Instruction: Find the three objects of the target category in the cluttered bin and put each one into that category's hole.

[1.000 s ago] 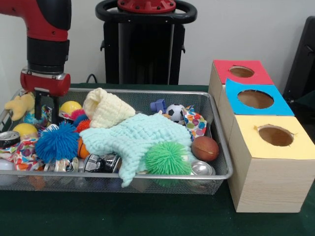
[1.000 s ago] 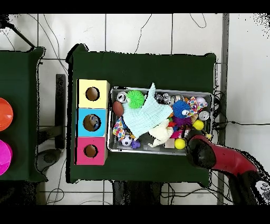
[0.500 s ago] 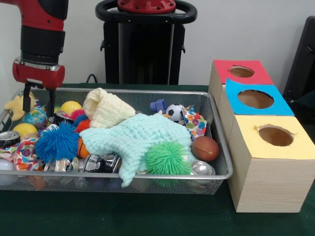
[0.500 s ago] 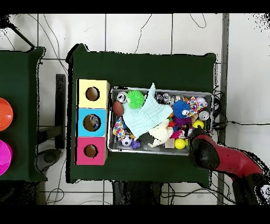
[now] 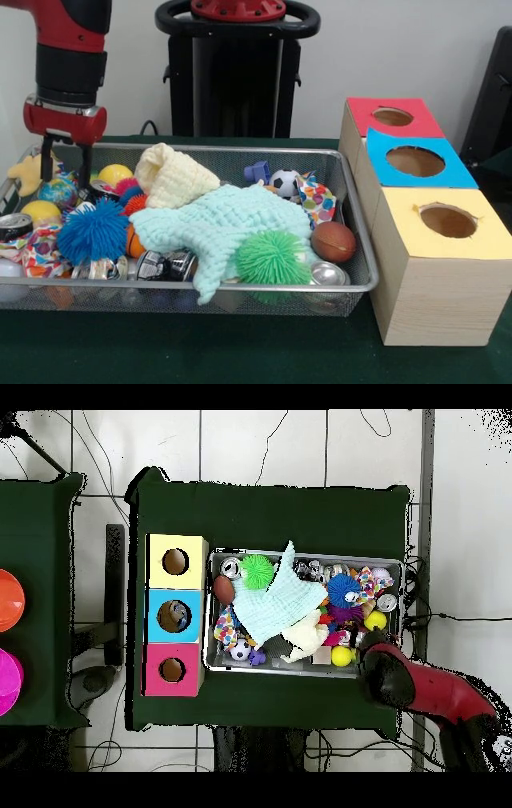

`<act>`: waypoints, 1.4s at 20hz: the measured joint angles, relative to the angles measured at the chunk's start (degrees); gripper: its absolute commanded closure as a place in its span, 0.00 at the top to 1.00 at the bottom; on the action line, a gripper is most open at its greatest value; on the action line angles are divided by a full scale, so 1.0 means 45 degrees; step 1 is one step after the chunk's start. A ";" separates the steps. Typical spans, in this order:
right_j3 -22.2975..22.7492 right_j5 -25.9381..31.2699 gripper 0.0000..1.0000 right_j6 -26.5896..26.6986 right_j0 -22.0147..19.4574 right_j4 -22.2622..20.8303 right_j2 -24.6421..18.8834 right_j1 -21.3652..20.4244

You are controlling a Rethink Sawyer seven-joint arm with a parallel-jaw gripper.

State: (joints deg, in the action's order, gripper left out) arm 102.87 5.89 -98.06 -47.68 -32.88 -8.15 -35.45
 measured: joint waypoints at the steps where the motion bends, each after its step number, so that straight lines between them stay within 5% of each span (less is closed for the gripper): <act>1: 0.0002 0.0000 1.00 0.0000 0.0001 0.0000 0.0013 0.0022; 28: 0.0013 0.0003 1.00 0.0000 -0.0021 0.0005 0.0147 0.0486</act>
State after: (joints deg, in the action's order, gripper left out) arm 102.93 5.90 -98.06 -47.77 -32.86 -7.49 -33.27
